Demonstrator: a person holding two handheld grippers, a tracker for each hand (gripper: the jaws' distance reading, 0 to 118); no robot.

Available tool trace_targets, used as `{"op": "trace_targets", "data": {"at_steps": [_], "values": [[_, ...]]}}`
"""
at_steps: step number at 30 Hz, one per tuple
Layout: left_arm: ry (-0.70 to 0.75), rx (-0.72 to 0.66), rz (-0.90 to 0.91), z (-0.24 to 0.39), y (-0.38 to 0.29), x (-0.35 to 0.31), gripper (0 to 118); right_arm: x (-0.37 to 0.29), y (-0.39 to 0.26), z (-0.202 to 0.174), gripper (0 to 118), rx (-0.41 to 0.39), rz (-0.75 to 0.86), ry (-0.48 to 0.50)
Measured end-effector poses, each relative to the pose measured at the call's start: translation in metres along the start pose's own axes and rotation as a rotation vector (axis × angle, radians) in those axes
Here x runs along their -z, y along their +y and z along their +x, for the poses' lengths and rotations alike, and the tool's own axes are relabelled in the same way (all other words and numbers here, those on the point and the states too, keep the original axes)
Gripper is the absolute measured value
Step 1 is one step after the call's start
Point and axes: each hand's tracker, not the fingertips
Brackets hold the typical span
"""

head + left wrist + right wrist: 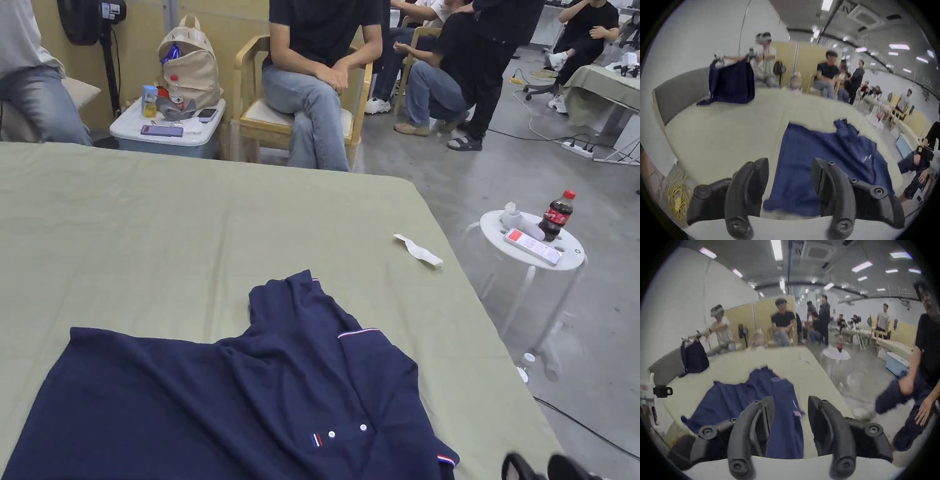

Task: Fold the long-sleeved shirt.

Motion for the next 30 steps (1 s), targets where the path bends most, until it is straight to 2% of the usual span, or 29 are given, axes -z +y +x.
{"op": "trace_targets", "data": {"at_steps": [1, 2, 3, 5, 7, 10, 12, 16, 19, 20, 22, 23, 30], "values": [[-0.015, -0.001, 0.033, 0.005, 0.006, 0.0, 41, 0.005, 0.011, -0.007, 43, 0.011, 0.029, 0.034], [-0.023, -0.006, 0.057, 0.01, 0.012, 0.0, 17, 0.008, 0.019, -0.012, 24, 0.017, 0.057, 0.059], [-0.037, -0.008, 0.083, 0.016, 0.018, 0.0, 2, 0.013, 0.025, -0.02, 6, 0.018, 0.08, 0.086], [-0.027, -0.015, 0.077, 0.025, 0.021, 0.001, 0, 0.02, 0.03, -0.037, 2, 0.015, 0.077, 0.08], [-0.091, -0.029, 0.068, 0.028, 0.018, 0.003, 0, 0.027, 0.025, -0.048, 1, 0.028, 0.052, 0.16], [-0.092, -0.01, 0.019, 0.049, 0.013, -0.003, 0, 0.03, 0.008, -0.058, 1, 0.097, -0.006, 0.207], [-0.087, 0.004, -0.006, 0.051, 0.007, -0.002, 0, 0.033, -0.002, -0.061, 1, 0.112, -0.048, 0.202], [-0.09, -0.005, -0.055, 0.034, 0.001, 0.011, 0, 0.039, -0.016, -0.061, 1, 0.082, -0.106, 0.204], [-0.086, 0.027, -0.087, 0.026, 0.006, 0.042, 0, 0.045, -0.021, -0.055, 1, 0.097, -0.133, 0.205], [-0.092, 0.058, -0.114, 0.025, 0.013, 0.058, 15, 0.047, -0.022, -0.053, 1, 0.099, -0.141, 0.2], [-0.099, 0.082, -0.109, 0.015, 0.025, 0.104, 63, 0.054, -0.026, -0.047, 1, 0.101, -0.16, 0.185], [-0.114, 0.084, -0.132, 0.012, 0.033, 0.129, 73, 0.057, -0.028, -0.044, 1, 0.104, -0.163, 0.18], [-0.068, 0.149, -0.355, -0.003, 0.055, 0.354, 72, 0.089, -0.049, -0.021, 1, 0.118, -0.276, 0.111]]}}
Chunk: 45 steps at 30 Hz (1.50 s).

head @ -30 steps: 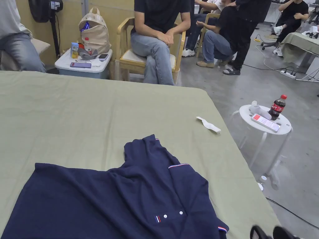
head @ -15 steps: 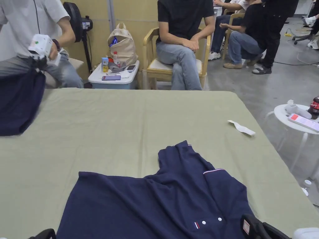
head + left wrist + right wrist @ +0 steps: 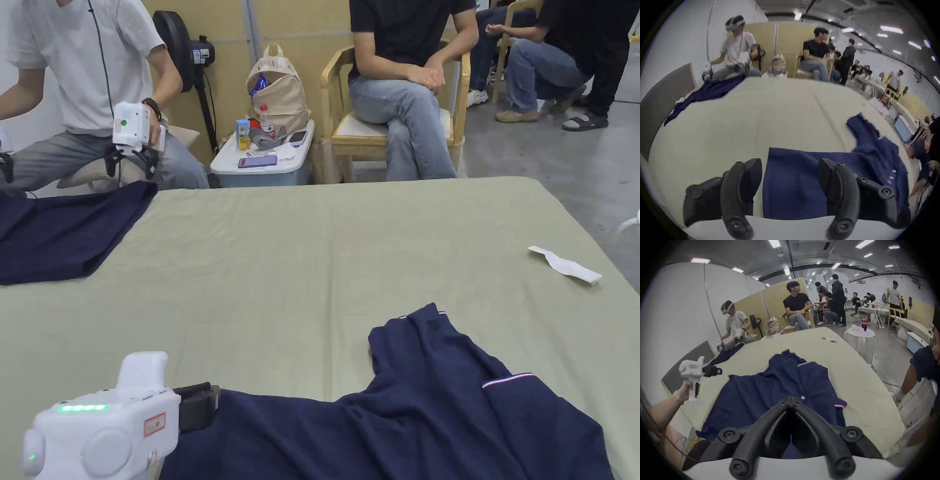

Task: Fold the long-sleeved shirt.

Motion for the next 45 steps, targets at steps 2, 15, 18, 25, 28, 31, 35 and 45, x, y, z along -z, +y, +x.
{"op": "trace_targets", "data": {"at_steps": [2, 15, 18, 25, 28, 31, 35, 45], "values": [[-0.044, -0.031, -0.089, -0.009, 0.004, 0.047, 69, 0.008, -0.005, 0.009, 1, 0.005, -0.026, -0.018], [-0.01, -0.012, -0.009, 0.019, -0.008, 0.033, 0, 0.035, -0.001, 0.024, 1, -0.017, -0.107, -0.068], [-0.031, -0.124, 0.122, 0.012, -0.014, -0.033, 0, 0.024, 0.005, 0.018, 1, -0.04, -0.073, -0.047], [-0.039, -0.223, 0.24, -0.03, -0.044, -0.16, 0, -0.004, -0.002, 0.021, 1, -0.024, -0.049, -0.055], [-0.001, -0.221, 0.229, -0.037, -0.056, -0.171, 0, -0.009, -0.003, 0.023, 1, -0.02, -0.042, -0.067], [0.018, -0.227, 0.19, -0.038, -0.063, -0.169, 0, -0.003, 0.007, 0.029, 5, -0.016, -0.024, -0.079], [0.028, -0.214, 0.197, -0.043, -0.068, -0.168, 0, 0.03, 0.036, 0.046, 41, -0.025, -0.046, -0.055], [0.04, -0.163, 0.185, -0.037, -0.06, -0.159, 0, 0.212, 0.107, 0.072, 41, -0.14, -0.165, -0.009]]}}
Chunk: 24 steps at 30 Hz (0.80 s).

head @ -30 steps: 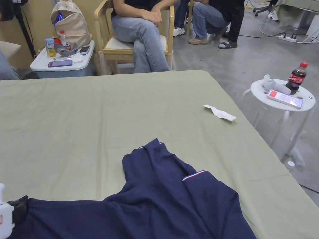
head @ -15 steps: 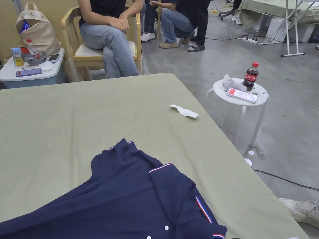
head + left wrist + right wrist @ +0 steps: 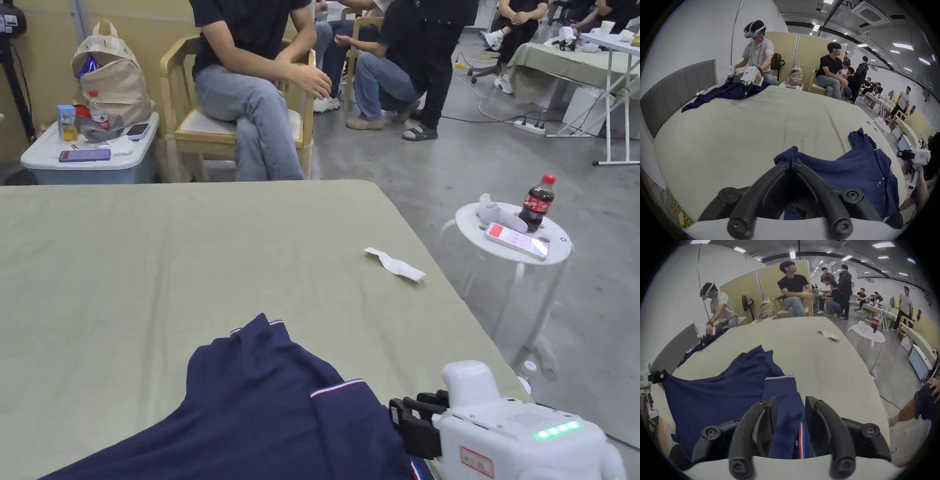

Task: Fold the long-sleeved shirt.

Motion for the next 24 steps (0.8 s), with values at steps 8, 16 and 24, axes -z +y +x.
{"op": "trace_targets", "data": {"at_steps": [8, 16, 24], "values": [[0.006, 0.041, -0.029, 0.006, -0.008, 0.018, 0, 0.119, 0.035, -0.001, 70, -0.068, -0.14, 0.112], [0.011, 0.046, -0.076, 0.0, -0.014, 0.035, 0, 0.179, 0.041, -0.023, 76, -0.092, -0.328, 0.199], [-0.006, 0.017, -0.108, 0.0, -0.02, 0.053, 0, 0.134, 0.047, -0.027, 4, -0.12, -0.189, 0.169]]}}
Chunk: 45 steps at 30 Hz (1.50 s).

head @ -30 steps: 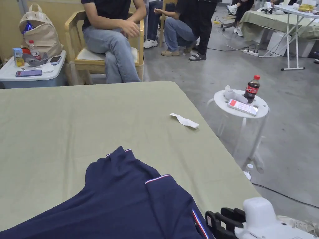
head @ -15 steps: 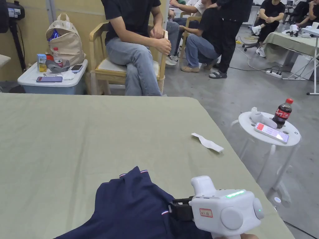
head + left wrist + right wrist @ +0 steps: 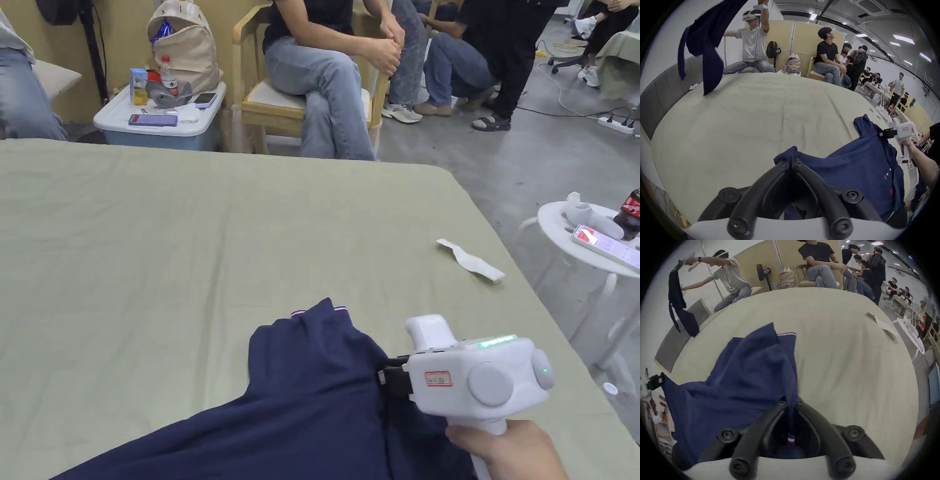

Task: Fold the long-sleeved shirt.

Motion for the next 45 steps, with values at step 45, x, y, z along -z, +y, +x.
{"op": "trace_targets", "data": {"at_steps": [45], "values": [[-0.001, 0.032, 0.695, 0.157, 0.505, -0.232, 0, -0.501, 0.414, -0.094, 4, -0.018, 0.879, -0.446]]}}
